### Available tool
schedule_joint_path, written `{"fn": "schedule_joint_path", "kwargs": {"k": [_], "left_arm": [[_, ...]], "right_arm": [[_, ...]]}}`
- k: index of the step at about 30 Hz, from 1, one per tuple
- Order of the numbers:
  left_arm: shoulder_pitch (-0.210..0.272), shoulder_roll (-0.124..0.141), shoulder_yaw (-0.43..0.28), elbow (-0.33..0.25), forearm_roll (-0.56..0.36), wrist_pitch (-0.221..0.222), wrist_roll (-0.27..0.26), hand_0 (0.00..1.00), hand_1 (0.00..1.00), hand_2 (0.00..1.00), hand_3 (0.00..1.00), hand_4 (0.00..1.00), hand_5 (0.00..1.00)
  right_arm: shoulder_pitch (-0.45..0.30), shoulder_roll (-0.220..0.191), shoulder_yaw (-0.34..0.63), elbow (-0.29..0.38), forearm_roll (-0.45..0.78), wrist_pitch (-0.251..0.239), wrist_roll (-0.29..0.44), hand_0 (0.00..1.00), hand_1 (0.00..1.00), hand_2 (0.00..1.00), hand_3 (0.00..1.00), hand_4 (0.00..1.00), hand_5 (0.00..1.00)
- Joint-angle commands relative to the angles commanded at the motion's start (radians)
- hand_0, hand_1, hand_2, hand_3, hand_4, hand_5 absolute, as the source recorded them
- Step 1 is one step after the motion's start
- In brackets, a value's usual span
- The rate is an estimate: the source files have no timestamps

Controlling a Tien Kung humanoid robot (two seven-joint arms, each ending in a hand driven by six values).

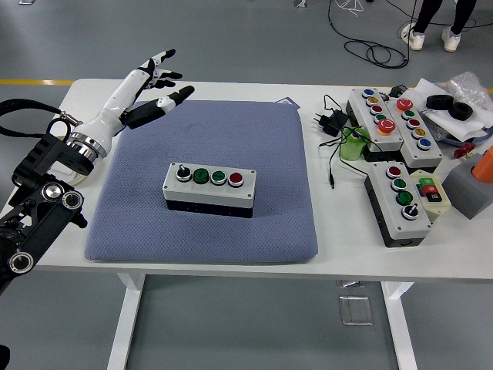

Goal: Pick up the button,place it on the desk,press the button,press the button

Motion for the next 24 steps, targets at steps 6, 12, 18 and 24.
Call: {"fn": "schedule_joint_path", "kwargs": {"k": [6, 12, 18, 24], "left_arm": [[0.026, 0.006, -0.036, 0.061, -0.244, 0.015, -0.009, 0.844, 0.896, 0.966, 0.956, 0.752, 0.998], [0.054, 0.016, -0.055, 0.069, -0.495, 0.005, -0.015, 0.847, 0.897, 0.958, 0.955, 0.739, 0.998], [0.063, 0.019, -0.071, 0.063, -0.564, -0.003, -0.015, 0.849, 0.899, 0.958, 0.954, 0.730, 0.998], [0.069, 0.021, -0.078, 0.055, -0.556, -0.009, -0.011, 0.851, 0.901, 0.956, 0.953, 0.725, 0.998]], "right_arm": [[-0.005, 0.000, -0.002, 0.000, 0.001, 0.001, -0.001, 0.658, 0.632, 0.711, 0.585, 0.362, 0.207], [-0.012, 0.000, 0.000, 0.000, -0.003, 0.001, -0.002, 0.659, 0.632, 0.713, 0.584, 0.362, 0.207], [-0.011, 0.002, -0.001, 0.000, -0.001, 0.002, 0.000, 0.659, 0.632, 0.713, 0.585, 0.362, 0.207], [-0.009, 0.003, -0.006, 0.000, 0.006, 0.002, 0.002, 0.659, 0.634, 0.714, 0.585, 0.362, 0.208]]}}
